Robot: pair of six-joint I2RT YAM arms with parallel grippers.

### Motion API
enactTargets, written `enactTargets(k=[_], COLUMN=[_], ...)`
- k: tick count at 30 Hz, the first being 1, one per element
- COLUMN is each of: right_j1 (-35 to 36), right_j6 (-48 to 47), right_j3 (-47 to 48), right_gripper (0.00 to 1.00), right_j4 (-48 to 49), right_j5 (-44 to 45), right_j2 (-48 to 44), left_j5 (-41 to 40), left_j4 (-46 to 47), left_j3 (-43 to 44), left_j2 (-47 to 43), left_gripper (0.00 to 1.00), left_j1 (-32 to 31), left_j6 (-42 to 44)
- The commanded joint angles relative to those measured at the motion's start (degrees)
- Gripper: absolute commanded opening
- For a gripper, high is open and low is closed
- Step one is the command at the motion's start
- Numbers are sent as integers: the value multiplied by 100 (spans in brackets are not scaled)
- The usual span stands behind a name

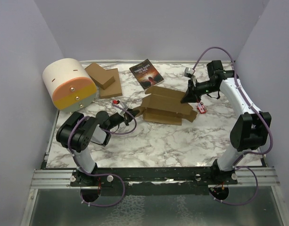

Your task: Fold the paper box

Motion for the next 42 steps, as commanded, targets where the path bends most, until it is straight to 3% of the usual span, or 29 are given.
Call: enactTargets(k=[1, 20, 30, 33, 36, 42], right_j1=[22, 22, 22, 22, 8, -95], right_j6=[151, 140, 182, 241, 484, 1099], right_j3=[134, -503, -735, -626, -531, -353], right_gripper=[1, 1, 1, 1, 1, 1], right_j4=[162, 491, 726, 769, 1041, 1705], right_j5=[101, -183, 21, 199, 437, 807], right_j2=[-196, -288, -414, -478, -690, -1070], left_j5=[-216, -526, -587, -694, -1132, -1899], left_j4=[-111, -1001, -860, -848, -1053, -2956], left_j3=[52, 62, -197, -257, -302, -65], left_j2=[-400, -622, -614, -718, -1021, -2116], left_gripper=[7, 7, 12, 20, 36, 66], left_j1=[-114, -475, -491, -486, -479, -307], left_j6=[20, 552, 514, 400, 77, -777])
